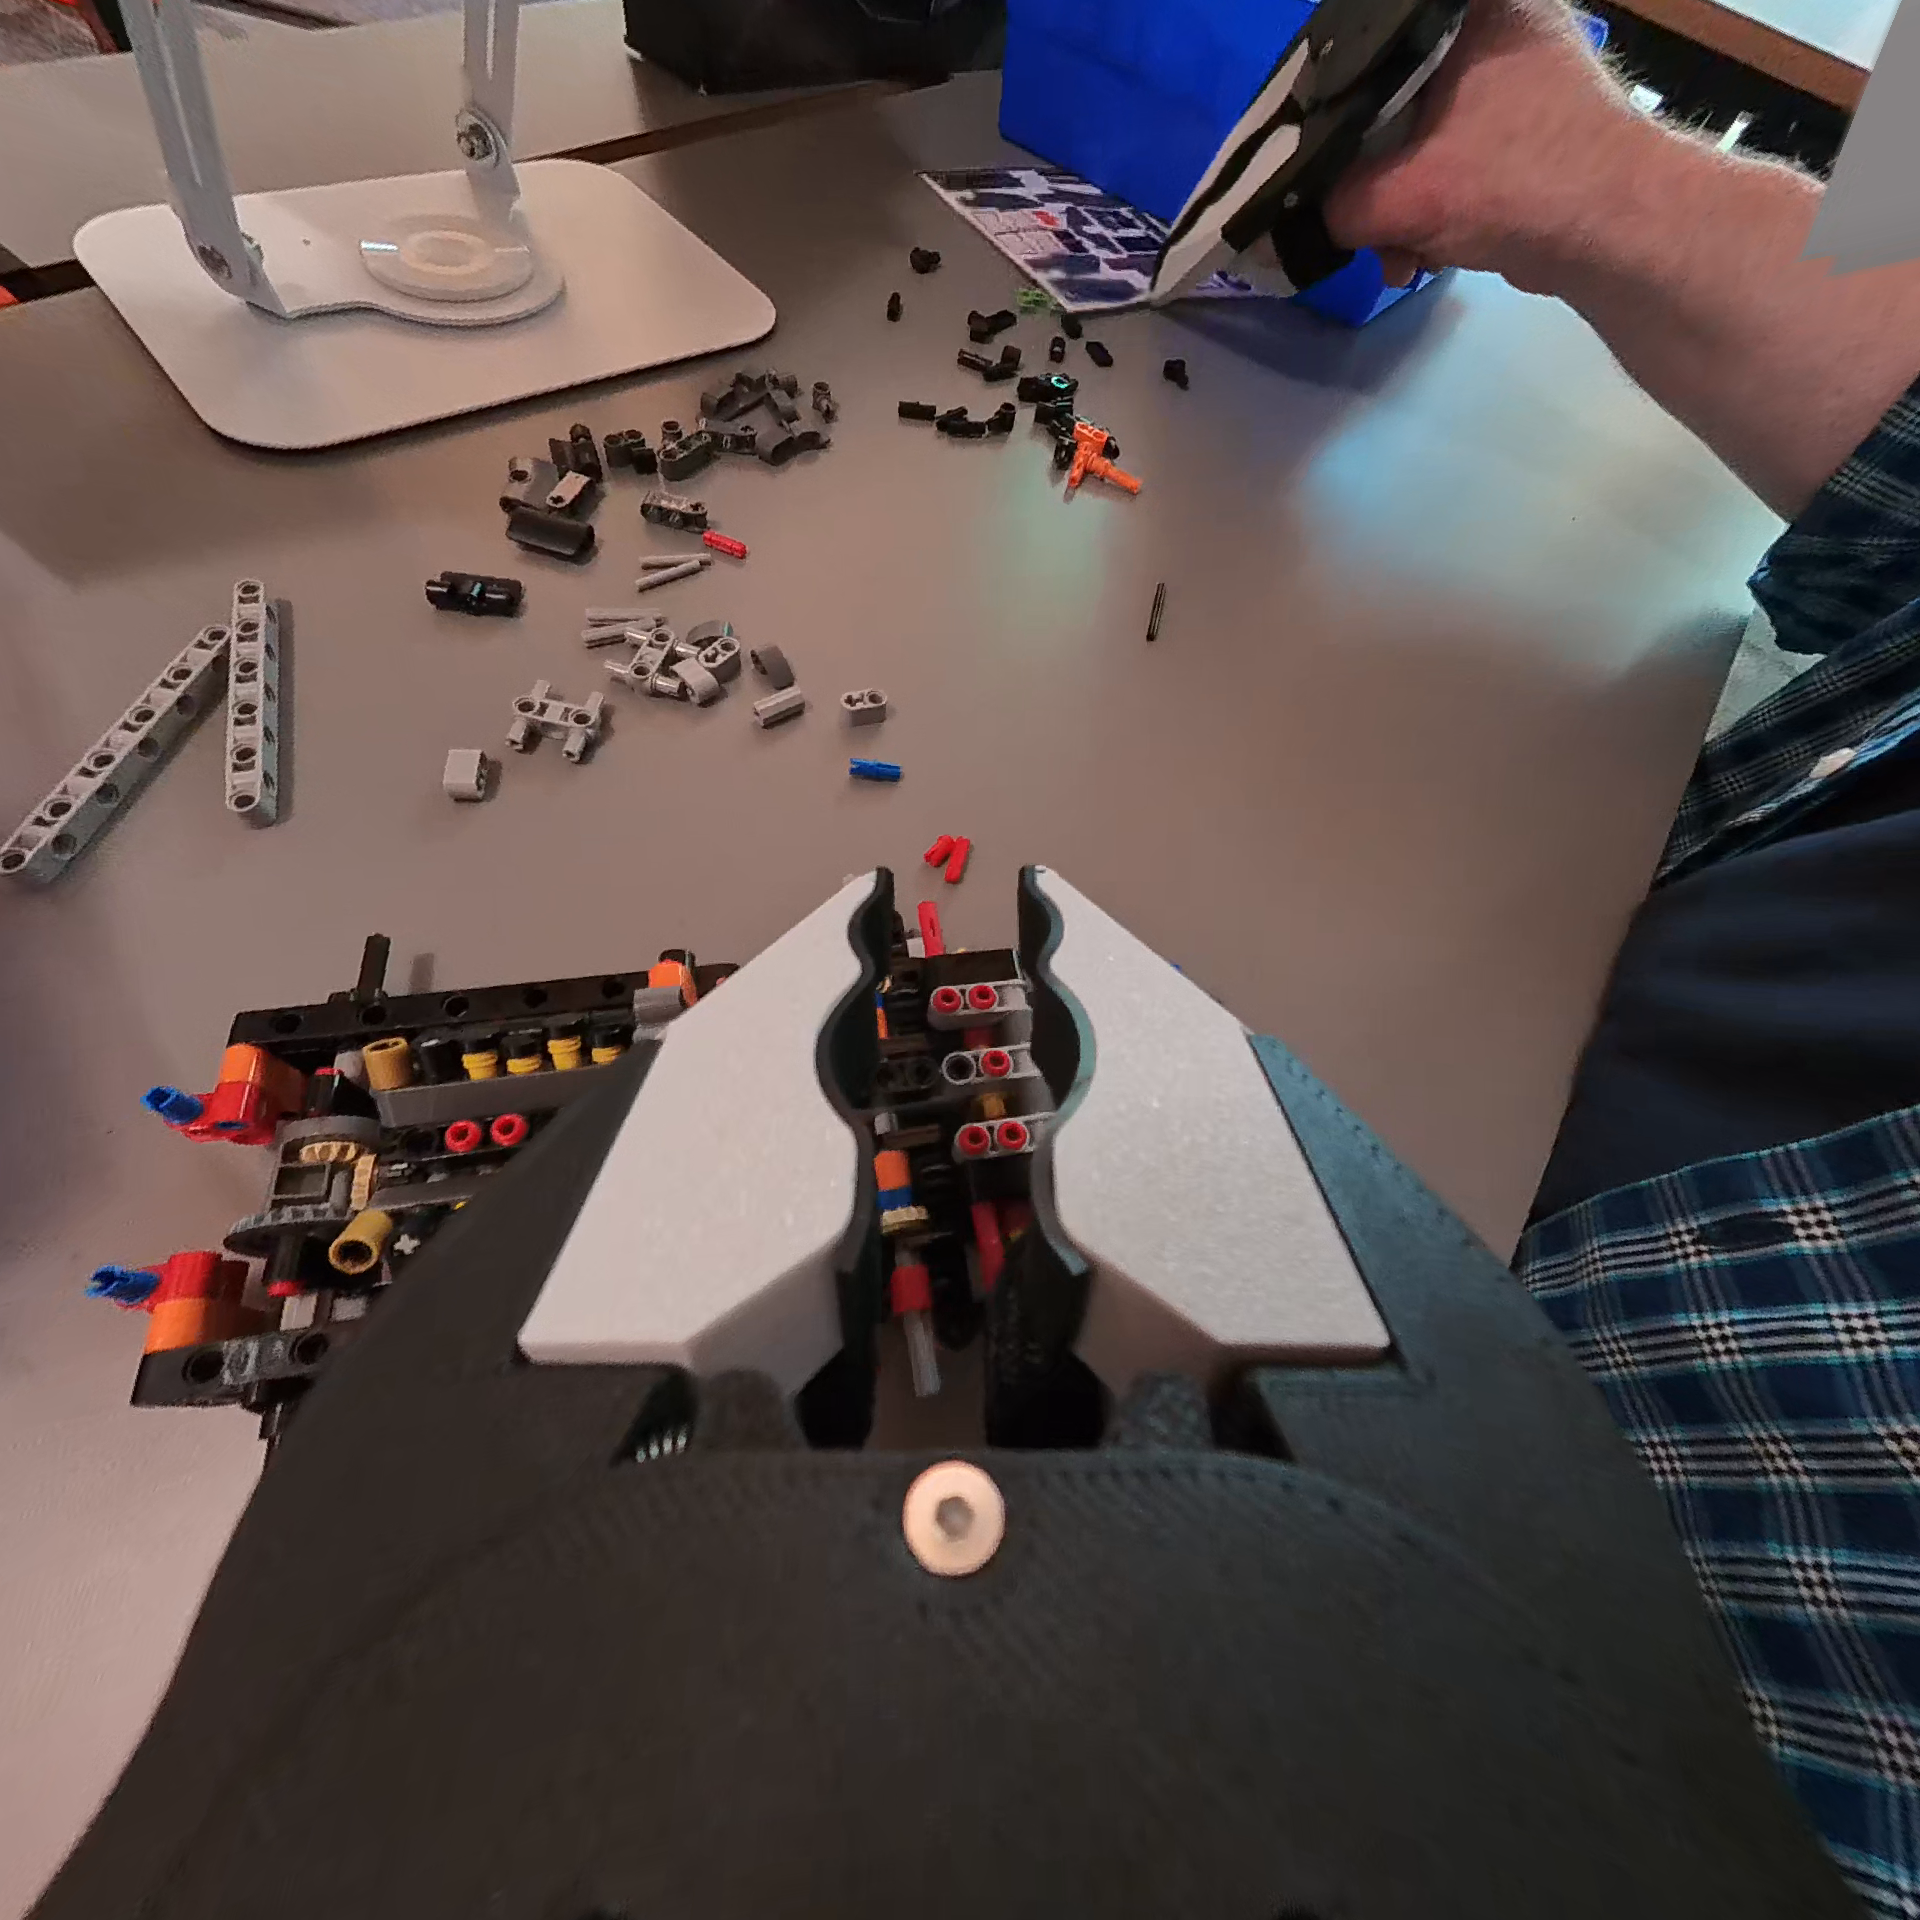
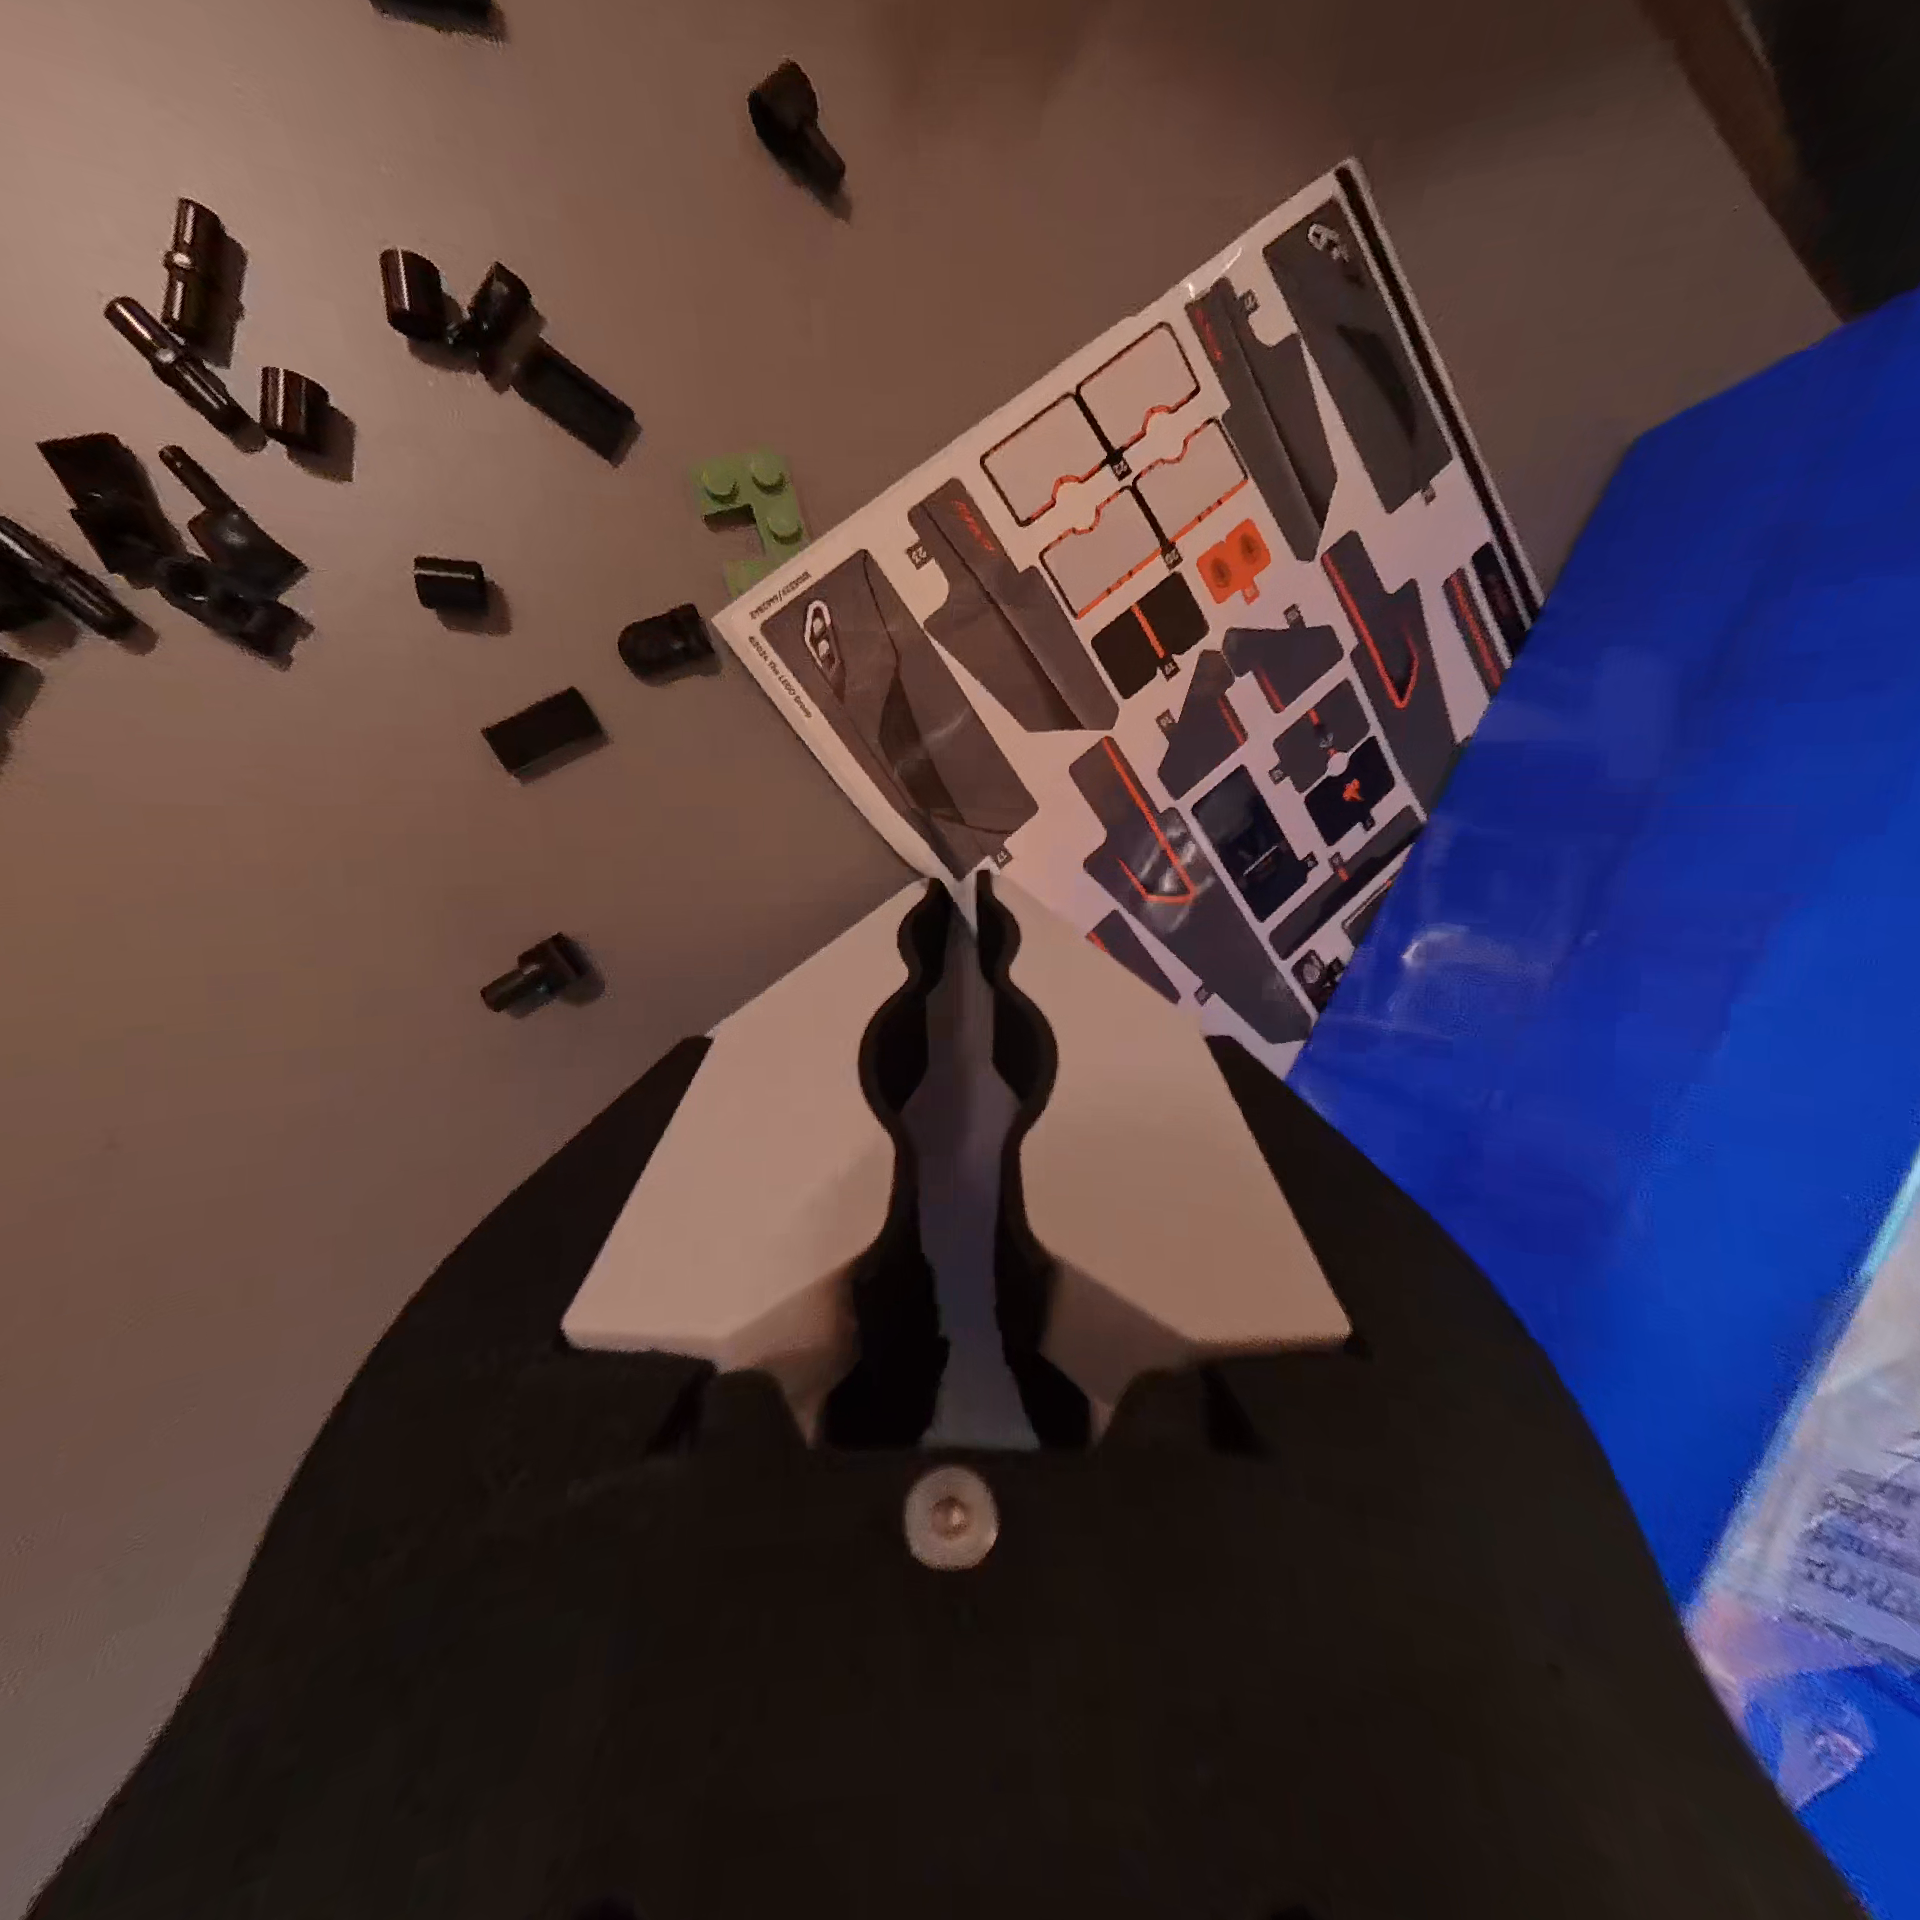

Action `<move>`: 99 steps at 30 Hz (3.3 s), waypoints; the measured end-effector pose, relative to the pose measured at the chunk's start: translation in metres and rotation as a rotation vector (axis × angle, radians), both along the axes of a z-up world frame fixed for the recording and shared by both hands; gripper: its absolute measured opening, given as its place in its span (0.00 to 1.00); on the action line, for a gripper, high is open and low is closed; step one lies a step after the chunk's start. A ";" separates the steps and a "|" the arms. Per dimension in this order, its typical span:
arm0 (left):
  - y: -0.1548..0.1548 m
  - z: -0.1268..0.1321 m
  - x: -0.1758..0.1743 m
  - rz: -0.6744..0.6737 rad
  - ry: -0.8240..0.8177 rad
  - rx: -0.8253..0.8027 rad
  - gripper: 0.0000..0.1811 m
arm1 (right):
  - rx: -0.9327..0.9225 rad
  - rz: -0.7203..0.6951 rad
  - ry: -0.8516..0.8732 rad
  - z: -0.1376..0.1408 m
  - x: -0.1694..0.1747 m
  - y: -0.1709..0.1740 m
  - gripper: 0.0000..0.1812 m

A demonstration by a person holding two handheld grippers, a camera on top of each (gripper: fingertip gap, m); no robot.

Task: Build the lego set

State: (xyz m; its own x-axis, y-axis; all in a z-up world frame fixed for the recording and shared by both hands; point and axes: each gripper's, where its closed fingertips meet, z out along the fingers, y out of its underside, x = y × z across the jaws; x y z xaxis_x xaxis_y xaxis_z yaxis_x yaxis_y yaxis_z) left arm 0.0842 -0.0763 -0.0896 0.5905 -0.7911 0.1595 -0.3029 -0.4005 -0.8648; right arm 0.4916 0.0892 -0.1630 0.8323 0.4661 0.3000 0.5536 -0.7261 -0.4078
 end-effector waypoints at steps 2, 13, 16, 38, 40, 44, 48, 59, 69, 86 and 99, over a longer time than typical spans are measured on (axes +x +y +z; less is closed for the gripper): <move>0.000 0.000 0.002 -0.002 0.001 -0.001 0.13 | 0.019 -0.002 -0.007 0.003 0.001 0.001 0.07; -0.001 0.004 0.012 -0.017 0.015 0.006 0.13 | 0.066 0.265 0.178 0.035 -0.073 -0.008 0.08; -0.001 0.005 0.012 -0.010 0.016 0.011 0.13 | 0.044 0.315 0.234 0.036 -0.085 -0.010 0.08; 0.001 -0.001 0.020 -0.024 0.004 -0.008 0.13 | -0.052 0.391 0.255 0.034 -0.089 -0.028 0.06; 0.001 -0.001 0.021 -0.026 0.007 -0.008 0.13 | -0.059 0.395 0.254 0.030 -0.089 -0.030 0.06; 0.001 0.000 0.020 -0.020 0.005 -0.008 0.13 | -0.060 0.435 0.281 0.026 -0.098 -0.030 0.07; 0.001 0.001 0.020 -0.015 0.011 -0.002 0.13 | -0.059 0.461 0.252 0.023 -0.101 -0.028 0.08; 0.002 -0.001 0.023 -0.017 0.008 -0.008 0.13 | -0.085 0.498 0.217 0.020 -0.103 -0.027 0.04; 0.002 -0.004 0.025 -0.022 0.013 -0.015 0.13 | -0.067 0.437 0.203 0.025 -0.084 -0.026 0.07; 0.002 -0.001 0.027 -0.015 0.005 -0.004 0.12 | -0.034 0.433 0.312 0.033 -0.101 -0.023 0.06; 0.005 -0.005 0.017 0.000 -0.011 -0.007 0.13 | -0.057 0.446 0.302 0.026 -0.115 -0.012 0.06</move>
